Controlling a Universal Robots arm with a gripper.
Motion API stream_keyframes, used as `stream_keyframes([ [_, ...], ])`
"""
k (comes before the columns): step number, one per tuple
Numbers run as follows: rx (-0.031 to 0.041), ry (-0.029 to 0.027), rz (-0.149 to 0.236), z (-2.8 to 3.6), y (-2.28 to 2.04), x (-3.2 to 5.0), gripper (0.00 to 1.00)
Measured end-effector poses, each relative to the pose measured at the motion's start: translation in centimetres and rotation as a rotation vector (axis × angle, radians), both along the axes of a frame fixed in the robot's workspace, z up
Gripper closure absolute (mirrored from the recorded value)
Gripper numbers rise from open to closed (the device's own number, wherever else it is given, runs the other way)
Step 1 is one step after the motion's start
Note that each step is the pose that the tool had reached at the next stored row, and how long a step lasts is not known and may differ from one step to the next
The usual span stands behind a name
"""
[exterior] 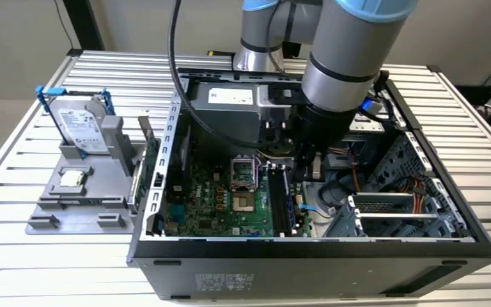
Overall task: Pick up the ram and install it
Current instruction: 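Press down the ram until it locks into place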
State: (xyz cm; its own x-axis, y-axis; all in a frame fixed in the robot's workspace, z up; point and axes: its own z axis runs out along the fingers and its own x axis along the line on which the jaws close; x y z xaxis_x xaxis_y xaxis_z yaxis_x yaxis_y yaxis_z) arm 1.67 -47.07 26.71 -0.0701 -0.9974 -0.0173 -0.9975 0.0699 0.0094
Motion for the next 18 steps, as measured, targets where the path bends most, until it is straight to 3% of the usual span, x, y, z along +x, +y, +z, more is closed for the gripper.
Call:
stream_keyframes([
  [9,-0.0001,0.0001,0.000,4.05,0.00,0.00,1.00],
  [10,0.0000,0.0000,0.000,4.28,0.00,0.00,1.00],
  [18,0.0001,0.0000,0.000,4.28,0.00,0.00,1.00],
])
